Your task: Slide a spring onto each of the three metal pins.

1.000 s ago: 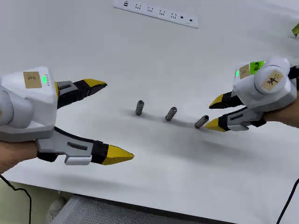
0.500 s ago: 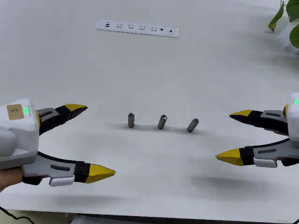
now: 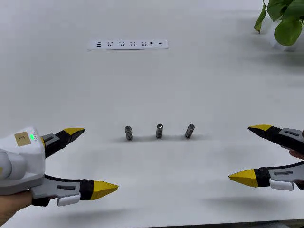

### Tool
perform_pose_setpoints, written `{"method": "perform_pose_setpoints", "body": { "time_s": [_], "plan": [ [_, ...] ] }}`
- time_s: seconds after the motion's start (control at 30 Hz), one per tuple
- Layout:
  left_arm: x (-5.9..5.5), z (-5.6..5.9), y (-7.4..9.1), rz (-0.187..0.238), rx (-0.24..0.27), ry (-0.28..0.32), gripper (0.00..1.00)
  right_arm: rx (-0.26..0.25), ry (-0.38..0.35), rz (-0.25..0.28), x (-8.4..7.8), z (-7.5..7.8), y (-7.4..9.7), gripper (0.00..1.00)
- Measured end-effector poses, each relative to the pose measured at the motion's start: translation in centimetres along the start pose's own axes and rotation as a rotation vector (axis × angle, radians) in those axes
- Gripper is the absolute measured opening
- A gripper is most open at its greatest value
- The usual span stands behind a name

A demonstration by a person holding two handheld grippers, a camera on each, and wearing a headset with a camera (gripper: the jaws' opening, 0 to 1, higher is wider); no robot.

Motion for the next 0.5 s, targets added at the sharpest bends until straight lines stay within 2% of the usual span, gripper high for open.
{"method": "perform_pose_setpoints", "body": {
  "time_s": [0.5],
  "plan": [
    [-0.26,0.28,0.12,0.005,0.001,0.011,1.00,-0.001,0.007,0.005,0.52,-0.20,-0.41,0.90]
  ]
}}
Point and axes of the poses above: the centre of the closed fingertips' face, and the gripper's own axes: y roughly backward along the fingers, z roughly to its right, x roughly out of its top, the point moved 4 cm from there along y, roughly backward along the fingers, and after that the axes turned 10 degrees about -x, right-handed, at the moved point
